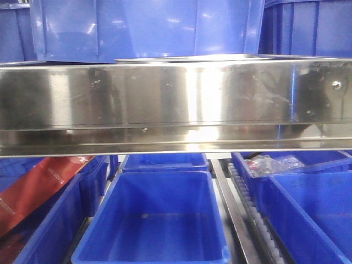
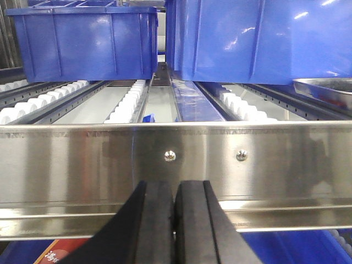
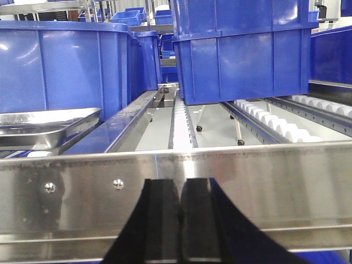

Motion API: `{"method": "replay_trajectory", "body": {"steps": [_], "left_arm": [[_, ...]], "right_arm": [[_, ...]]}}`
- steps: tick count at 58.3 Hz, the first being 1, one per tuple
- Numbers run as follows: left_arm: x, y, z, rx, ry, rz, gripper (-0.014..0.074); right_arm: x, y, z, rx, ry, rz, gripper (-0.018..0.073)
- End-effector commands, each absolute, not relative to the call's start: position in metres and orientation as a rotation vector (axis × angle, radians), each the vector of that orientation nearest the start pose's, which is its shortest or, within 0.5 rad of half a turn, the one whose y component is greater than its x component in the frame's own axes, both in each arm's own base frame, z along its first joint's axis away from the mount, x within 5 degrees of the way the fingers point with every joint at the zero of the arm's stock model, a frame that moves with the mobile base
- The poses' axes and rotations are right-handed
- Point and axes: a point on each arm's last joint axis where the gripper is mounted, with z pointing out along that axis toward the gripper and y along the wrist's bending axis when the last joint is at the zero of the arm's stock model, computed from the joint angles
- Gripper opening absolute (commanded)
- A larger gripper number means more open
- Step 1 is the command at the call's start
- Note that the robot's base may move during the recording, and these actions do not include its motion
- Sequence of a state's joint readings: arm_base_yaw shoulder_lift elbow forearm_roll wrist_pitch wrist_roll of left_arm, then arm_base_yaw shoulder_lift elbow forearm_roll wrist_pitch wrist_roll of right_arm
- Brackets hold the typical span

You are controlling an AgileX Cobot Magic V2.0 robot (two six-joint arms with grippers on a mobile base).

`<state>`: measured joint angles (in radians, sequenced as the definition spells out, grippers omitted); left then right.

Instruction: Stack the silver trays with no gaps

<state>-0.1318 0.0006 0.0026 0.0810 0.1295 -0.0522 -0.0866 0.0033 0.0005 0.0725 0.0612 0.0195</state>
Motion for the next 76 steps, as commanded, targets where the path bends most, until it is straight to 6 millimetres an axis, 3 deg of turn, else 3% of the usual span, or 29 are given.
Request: {"method": "replay_trajectory", "body": {"steps": [1,55,71,76], "left_arm": [[0.056,-0.007,0.203,0.123,1.589,-0.078,-0.0016],[0.056,-0.007,0.207,0.132,1.550,-0.072,-0.0016],[0.054,-0.008,0.226,0.088,1.341,-0.131,-0.0016],[0.048,-0.006,0.252,0.023,1.248,-0.194,-0.0016]], "right_arm": [[0.056,-0.005,0.209,0.131,1.522,0.006,-0.0079],[0.056,-0.005,0.213,0.130,1.483,0.004,-0.0079],[0.054,-0.005,0.224,0.130,1.359,0.001,-0.0079],[0.052,-0.005,0.236,0.156,1.344,0.036,-0.0079]]}}
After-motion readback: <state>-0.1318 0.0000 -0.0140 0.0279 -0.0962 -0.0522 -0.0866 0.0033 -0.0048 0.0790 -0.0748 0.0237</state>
